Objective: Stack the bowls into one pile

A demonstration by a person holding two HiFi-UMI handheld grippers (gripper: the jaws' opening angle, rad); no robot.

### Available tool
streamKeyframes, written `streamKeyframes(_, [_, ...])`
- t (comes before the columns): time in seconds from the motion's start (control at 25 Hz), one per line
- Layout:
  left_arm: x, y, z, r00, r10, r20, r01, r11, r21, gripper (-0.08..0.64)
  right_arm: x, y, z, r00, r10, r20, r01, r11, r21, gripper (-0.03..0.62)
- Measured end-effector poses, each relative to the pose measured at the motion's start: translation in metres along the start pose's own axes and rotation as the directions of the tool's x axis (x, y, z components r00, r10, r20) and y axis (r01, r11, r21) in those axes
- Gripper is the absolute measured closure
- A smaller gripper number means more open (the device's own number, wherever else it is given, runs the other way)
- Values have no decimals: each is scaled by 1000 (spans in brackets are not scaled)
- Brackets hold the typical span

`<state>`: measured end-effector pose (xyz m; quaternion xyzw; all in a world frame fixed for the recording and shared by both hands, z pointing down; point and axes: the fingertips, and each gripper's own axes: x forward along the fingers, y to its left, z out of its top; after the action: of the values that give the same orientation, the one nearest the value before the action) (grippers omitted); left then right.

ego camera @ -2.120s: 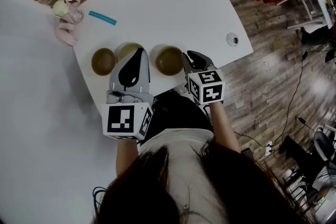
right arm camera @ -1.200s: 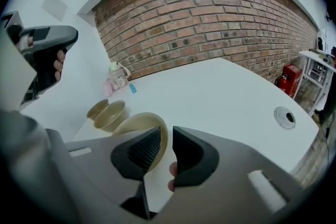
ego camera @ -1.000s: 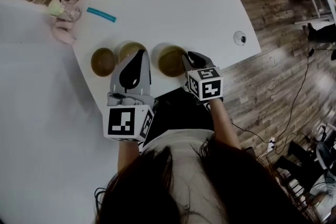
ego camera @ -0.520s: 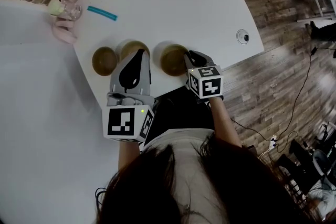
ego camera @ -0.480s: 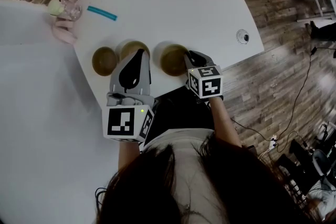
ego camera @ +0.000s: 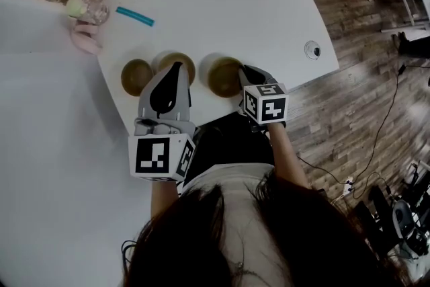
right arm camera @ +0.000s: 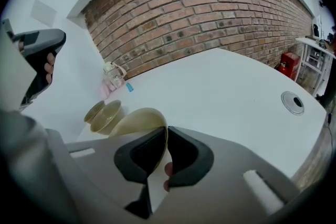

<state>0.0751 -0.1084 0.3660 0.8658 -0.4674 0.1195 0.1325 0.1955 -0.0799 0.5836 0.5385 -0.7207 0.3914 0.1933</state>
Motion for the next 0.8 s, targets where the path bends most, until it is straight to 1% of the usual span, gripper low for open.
streamKeyframes(0.36, [-18,11,7,998,56,18,-56,998,-3,560,-5,8,9,1000,26,10,-26,1000,-7,569])
streamKeyframes(0.6, [-38,28,9,994,103,31,-103,995,-19,560,-10,17,17,999,23,28,-22,1000,-12,569])
streamKeyframes(0.8, [-54,38,10,992,119,41,-118,993,-23,560,-15,27,19,999,17,45,-16,1000,-11,569])
